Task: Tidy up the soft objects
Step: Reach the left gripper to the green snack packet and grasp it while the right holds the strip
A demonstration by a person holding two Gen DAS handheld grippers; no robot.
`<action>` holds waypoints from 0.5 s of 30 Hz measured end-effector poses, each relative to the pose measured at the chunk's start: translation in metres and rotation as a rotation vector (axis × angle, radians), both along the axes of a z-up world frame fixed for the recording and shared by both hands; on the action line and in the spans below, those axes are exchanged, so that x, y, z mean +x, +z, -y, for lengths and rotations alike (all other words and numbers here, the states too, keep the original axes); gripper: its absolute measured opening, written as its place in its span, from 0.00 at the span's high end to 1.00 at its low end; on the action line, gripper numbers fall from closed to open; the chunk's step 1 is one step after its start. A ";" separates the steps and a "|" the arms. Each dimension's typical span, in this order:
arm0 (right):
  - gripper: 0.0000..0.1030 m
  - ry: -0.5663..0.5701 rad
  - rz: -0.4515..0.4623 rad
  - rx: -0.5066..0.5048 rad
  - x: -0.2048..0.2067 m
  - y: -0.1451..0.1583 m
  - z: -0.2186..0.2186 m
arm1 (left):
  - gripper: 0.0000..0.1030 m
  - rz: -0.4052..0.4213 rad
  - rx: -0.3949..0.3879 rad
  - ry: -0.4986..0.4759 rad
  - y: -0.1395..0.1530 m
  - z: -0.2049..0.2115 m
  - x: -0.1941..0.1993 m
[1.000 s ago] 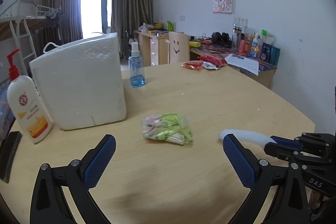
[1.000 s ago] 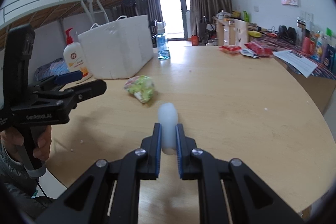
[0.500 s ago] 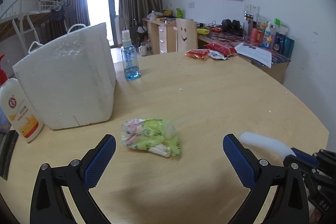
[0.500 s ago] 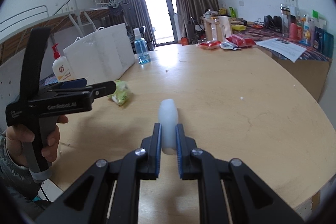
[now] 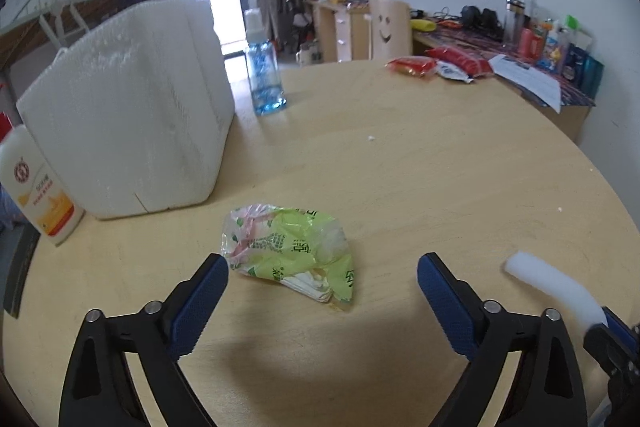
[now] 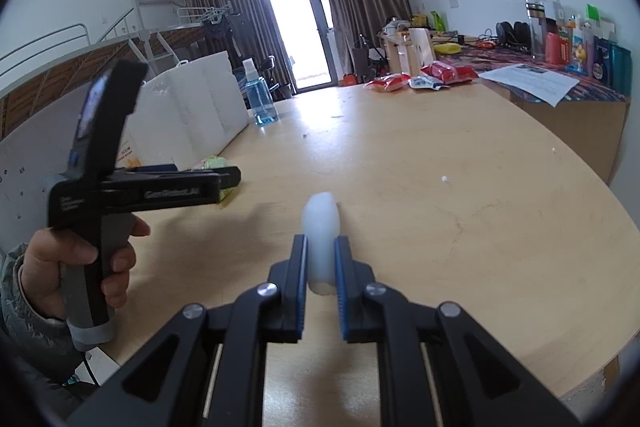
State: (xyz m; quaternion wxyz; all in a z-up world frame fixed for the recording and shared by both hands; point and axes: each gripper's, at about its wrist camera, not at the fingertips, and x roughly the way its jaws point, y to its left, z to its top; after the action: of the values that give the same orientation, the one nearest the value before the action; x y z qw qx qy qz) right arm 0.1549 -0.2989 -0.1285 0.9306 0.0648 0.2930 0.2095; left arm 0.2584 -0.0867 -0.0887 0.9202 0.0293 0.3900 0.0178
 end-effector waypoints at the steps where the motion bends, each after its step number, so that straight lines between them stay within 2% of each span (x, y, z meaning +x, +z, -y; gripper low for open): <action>1: 0.85 0.000 0.000 0.002 -0.001 0.000 0.001 | 0.11 -0.003 0.003 0.011 -0.001 -0.001 0.001; 6: 0.85 0.001 0.004 0.002 -0.002 -0.001 0.001 | 0.13 -0.017 0.004 0.046 -0.008 -0.004 0.005; 10: 0.85 -0.001 0.004 0.005 -0.002 -0.002 0.002 | 0.26 -0.039 -0.023 0.050 -0.011 -0.008 0.009; 15: 0.85 -0.003 -0.005 0.006 -0.001 -0.004 0.003 | 0.46 -0.062 -0.060 0.028 -0.013 -0.011 0.010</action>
State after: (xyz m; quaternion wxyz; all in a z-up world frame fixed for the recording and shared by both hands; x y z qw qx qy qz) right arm 0.1541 -0.3015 -0.1322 0.9300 0.0684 0.2945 0.2089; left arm 0.2687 -0.0756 -0.1017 0.9078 -0.0032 0.4189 0.0183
